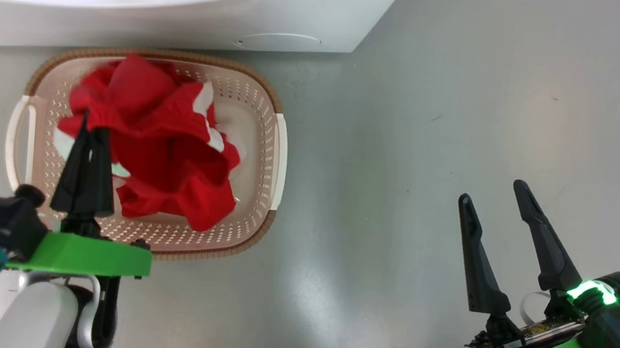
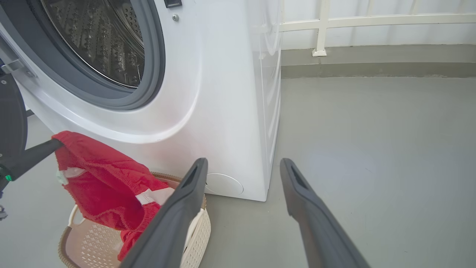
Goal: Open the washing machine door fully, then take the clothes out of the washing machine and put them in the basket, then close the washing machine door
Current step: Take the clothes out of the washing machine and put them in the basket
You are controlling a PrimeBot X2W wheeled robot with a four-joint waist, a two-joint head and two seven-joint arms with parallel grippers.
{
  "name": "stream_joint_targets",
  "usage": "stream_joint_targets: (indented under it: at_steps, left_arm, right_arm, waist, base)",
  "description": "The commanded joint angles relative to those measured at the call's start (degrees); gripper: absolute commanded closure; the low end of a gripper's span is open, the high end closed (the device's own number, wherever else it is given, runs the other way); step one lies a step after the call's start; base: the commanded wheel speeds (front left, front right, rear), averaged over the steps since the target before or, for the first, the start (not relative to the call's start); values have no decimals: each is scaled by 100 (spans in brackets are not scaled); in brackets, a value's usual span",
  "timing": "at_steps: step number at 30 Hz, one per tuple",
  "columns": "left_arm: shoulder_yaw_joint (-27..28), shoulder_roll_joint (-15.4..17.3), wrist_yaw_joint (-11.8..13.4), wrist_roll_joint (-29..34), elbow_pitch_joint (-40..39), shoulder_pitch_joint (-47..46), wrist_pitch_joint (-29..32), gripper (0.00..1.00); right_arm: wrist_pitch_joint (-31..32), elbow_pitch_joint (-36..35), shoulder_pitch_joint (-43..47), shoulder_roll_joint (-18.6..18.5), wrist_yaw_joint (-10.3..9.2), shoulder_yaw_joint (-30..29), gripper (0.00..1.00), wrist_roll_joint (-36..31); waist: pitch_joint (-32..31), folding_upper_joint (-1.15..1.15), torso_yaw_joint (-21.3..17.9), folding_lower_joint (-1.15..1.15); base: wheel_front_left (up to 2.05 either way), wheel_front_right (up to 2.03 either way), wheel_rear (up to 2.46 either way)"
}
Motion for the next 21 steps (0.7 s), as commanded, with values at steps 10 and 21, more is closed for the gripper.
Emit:
stream_joint_targets:
  at_steps: [10,21]
  left_arm:
    - [419,-350,-829,-32,2148,-525,-29,100]
    - [666,-612,-1246,89,3800,-1168,-29,0]
  right_arm:
    - [-48,-53,-62,-16,9,181,0,35]
    - [-68,3,-86,-18,9,189,0,63]
  waist:
    - [31,0,-92,0]
    - [35,0,-169,0]
  base:
    - [0,0,0]
    - [0,0,0]
